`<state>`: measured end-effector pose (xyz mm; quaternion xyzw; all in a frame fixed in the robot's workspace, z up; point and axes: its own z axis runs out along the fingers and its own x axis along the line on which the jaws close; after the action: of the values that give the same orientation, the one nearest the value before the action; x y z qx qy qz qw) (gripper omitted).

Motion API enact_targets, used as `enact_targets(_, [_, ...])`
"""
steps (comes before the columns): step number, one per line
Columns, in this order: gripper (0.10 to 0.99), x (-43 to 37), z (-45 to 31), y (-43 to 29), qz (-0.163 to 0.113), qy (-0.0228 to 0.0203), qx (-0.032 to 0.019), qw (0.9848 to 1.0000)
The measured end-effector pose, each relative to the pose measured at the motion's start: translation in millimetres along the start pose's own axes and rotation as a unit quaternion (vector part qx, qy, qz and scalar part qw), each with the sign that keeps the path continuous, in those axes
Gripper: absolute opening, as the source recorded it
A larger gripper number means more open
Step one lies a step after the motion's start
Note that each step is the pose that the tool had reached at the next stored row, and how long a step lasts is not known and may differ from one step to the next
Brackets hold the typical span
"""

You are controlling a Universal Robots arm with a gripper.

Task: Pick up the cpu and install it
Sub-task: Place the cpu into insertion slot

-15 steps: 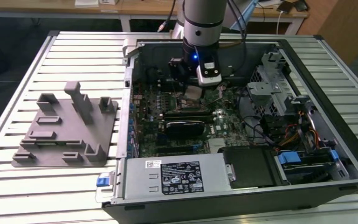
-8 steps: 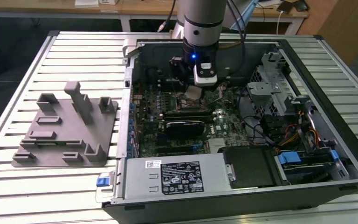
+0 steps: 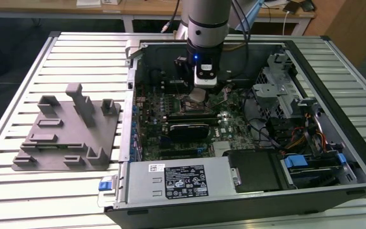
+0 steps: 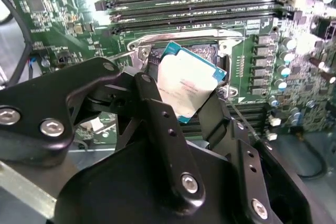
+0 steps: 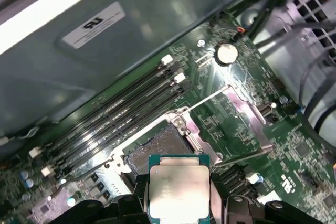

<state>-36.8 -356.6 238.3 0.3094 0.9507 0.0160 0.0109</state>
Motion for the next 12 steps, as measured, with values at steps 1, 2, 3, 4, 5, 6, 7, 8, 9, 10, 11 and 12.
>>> enact_targets(1, [0.541, 0.0, 0.0, 0.0, 0.007, -0.0003, 0.0001, 1.0000])
enact_targets(2, [0.541, 0.0, 0.0, 0.0, 0.015, -0.0005, 0.0002, 0.9999])
enact_targets(3, [0.541, 0.0, 0.0, 0.0, 0.023, -0.0008, 0.0003, 0.9997])
enact_targets(4, [0.541, 0.0, 0.0, 0.0, 0.031, -0.0011, 0.0004, 0.9995])
enact_targets(5, [0.541, 0.0, 0.0, 0.0, 0.038, -0.0014, 0.0005, 0.9993])
enact_targets(6, [0.541, 0.0, 0.0, 0.0, 0.046, -0.0017, 0.0005, 0.9989])
enact_targets(7, [0.541, 0.0, 0.1, 0.0, 0.054, -0.0020, 0.0006, 0.9985])
enact_targets(8, [0.541, 0.0, 0.1, 0.0, 0.062, -0.0023, 0.0007, 0.9981])
enact_targets(9, [0.541, 0.0, 0.1, 0.0, 0.069, -0.0026, 0.0008, 0.9976])
enact_targets(10, [0.541, 0.0, 0.1, 0.0, 0.077, -0.0028, 0.0009, 0.9970])
enact_targets(11, [0.541, 0.0, 0.1, 0.0, 0.085, -0.0032, 0.0010, 0.9964])
enact_targets(12, [0.541, 0.0, 0.2, 0.0, 0.093, -0.0034, 0.0010, 0.9956])
